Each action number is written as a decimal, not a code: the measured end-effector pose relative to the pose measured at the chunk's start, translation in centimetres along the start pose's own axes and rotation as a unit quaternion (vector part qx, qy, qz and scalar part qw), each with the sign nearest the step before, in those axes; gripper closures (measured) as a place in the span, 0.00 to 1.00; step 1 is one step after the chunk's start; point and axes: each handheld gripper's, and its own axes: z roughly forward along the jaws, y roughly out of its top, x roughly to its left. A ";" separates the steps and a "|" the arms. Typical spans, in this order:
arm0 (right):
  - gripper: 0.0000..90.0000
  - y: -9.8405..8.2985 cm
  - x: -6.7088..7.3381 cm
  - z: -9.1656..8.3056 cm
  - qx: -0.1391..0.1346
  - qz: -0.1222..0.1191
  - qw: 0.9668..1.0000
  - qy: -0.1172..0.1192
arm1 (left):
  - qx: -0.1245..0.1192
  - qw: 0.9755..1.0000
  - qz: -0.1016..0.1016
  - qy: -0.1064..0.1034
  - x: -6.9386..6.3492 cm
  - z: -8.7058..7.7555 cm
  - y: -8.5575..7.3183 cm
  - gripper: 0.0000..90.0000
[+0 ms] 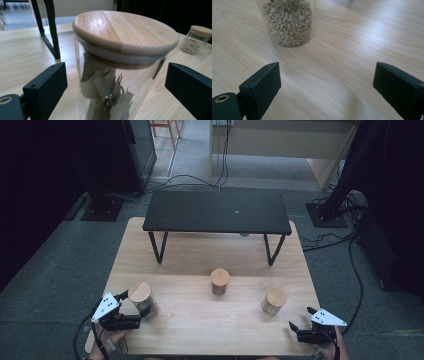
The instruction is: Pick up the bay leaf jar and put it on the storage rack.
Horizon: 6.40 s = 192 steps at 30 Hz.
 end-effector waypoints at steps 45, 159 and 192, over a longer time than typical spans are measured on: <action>0.09 0.1 0.0 0.0 0.001 0.000 1.000 0.001 | 0.006 1.000 0.009 0.010 0.0 1.6 0.0 0.14; 0.00 0.5 -0.2 0.2 0.013 -0.011 1.000 0.010 | -0.006 0.999 0.021 0.049 -1.6 8.7 23.9 0.28; 0.00 0.5 -0.1 0.3 0.014 -0.015 1.000 0.011 | 0.001 0.994 0.014 0.112 0.8 16.8 29.0 0.28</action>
